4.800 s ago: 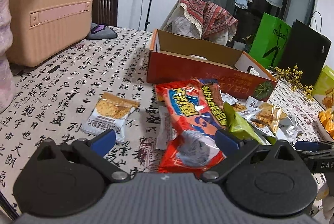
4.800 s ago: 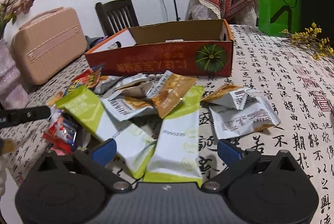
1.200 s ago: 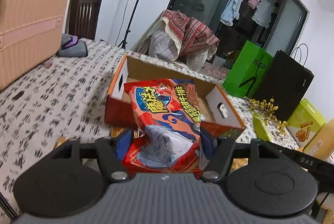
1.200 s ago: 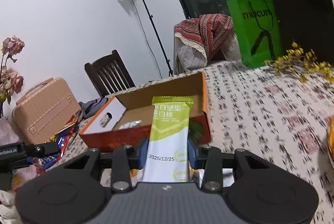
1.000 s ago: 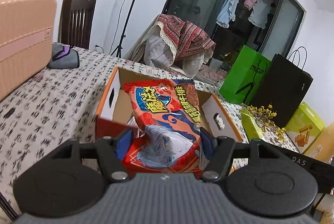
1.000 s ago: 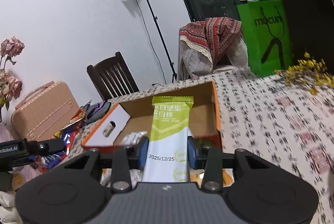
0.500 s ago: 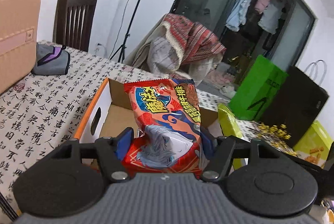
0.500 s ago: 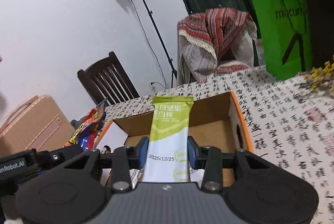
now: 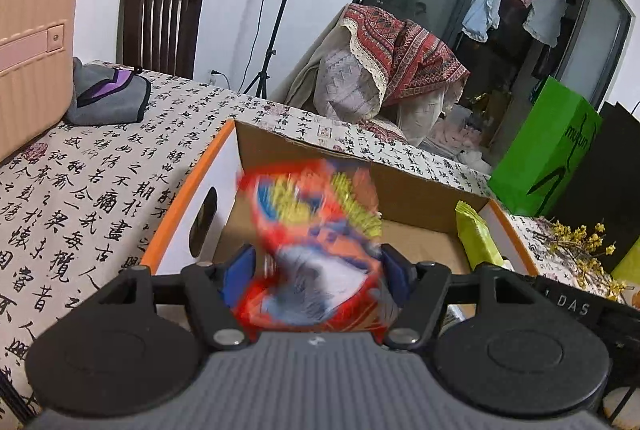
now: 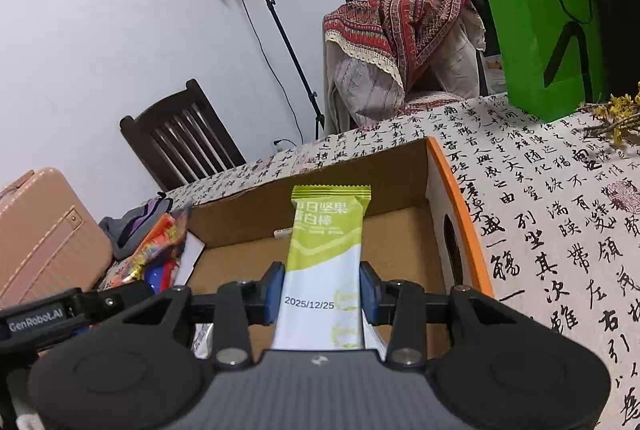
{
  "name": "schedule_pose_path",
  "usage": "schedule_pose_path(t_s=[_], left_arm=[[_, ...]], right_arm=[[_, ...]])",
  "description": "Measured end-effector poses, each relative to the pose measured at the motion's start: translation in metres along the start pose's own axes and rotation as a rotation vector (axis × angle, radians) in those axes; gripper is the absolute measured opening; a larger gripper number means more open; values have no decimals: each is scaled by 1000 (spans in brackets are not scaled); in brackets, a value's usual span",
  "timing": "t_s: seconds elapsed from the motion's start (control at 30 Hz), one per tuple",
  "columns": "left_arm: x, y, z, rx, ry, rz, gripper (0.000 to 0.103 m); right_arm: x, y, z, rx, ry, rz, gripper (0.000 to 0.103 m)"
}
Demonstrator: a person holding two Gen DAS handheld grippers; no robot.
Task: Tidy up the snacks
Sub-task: 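Carry the chip bag and green bar into the orange box and release, then move both tools back to the pile and grasp another green bar with the right gripper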
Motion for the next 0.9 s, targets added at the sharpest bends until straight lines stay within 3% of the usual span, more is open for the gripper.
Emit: schedule_pose_path(t_s=[0.07,0.1,0.17,0.2,0.23,0.27,0.6,0.9], left_arm=[[4,0,0,-3,-11,-18,93],[8,1,-1,-4,-9,-36,99],[17,4,-2,-11,4,-79,103],[20,6,-4,-19,6,-88,103],[23,6,-5,-24,7,-91,103],[25,7,-6,-26,9,-95,103],[80,21,-19,-72,41,-170,103],[126,-7,-21,-122,40,-166,103]], right_arm=[[1,0,0,8,-4,1,42],[1,0,0,14,-6,0,52],[4,0,3,21,12,-2,62],[5,0,5,32,18,-2,75],[8,1,8,46,8,-4,95],[10,1,10,64,-10,-10,102],[62,10,32,164,-56,-88,103],[117,-9,55,251,-61,-117,103]])
Point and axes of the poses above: each gripper's, at about its wrist camera, not at the fingertips, and x roughly against the way its jaws point, z to its left, y to its top, the point moved 8 cm from there along -x, roughly the way its jaws point, and after that the axes turned 1 degree about -z, right-handed, at the moved point
